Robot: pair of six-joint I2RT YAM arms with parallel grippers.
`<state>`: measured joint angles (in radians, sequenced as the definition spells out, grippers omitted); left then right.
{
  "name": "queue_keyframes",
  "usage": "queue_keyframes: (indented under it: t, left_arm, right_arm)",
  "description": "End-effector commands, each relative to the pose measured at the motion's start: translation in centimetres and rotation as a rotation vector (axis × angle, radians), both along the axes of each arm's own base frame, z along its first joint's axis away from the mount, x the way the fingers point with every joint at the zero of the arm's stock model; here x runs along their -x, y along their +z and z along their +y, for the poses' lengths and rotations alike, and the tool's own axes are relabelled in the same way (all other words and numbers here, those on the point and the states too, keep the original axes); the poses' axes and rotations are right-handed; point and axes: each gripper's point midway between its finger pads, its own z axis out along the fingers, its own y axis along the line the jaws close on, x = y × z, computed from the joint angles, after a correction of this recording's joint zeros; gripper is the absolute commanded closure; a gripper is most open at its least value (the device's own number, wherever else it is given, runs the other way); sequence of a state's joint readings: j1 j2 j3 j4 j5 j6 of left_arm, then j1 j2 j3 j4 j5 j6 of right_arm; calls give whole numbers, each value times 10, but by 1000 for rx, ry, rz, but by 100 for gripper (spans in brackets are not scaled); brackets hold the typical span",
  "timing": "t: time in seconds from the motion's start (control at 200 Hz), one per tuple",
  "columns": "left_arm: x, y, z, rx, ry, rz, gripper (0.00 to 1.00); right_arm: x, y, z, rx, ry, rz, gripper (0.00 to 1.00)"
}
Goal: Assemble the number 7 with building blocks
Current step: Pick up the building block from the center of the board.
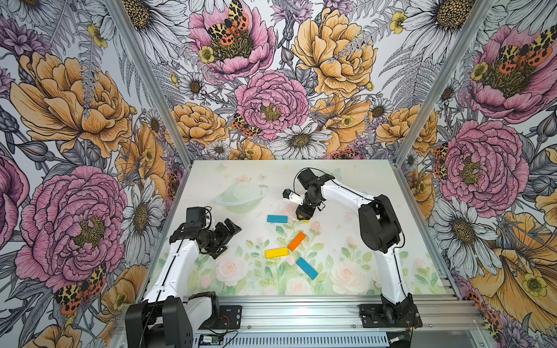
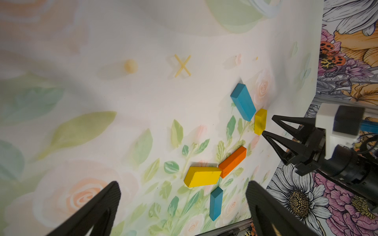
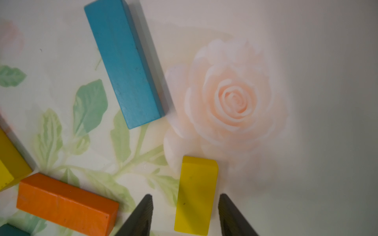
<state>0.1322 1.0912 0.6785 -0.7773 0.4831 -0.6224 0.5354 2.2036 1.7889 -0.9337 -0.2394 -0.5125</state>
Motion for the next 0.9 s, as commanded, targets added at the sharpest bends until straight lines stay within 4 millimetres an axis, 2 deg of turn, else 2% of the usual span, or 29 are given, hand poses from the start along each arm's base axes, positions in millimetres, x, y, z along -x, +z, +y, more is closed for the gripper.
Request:
queue_keyframes:
  t: [0.0, 0.395, 0.585, 0.741, 0.896]
  left_arm:
    - [-6, 0, 7, -19, 24, -20, 1]
    - [-6, -1, 8, -21, 23, -19, 1]
    - [-6, -3, 8, -22, 22, -14, 1]
    - [-7, -3, 8, -22, 20, -15, 1]
    - [-9, -3, 8, -21, 18, -14, 1]
  right_arm:
    - [-9, -11, -3, 10, -28, 5, 45]
    - [-5, -24, -7, 20, -35, 41, 46]
    - [1, -32, -10, 36, -42, 63, 48]
    - [3, -32, -11, 39, -44, 65, 55]
    - [5, -37, -14, 65, -48, 66, 55]
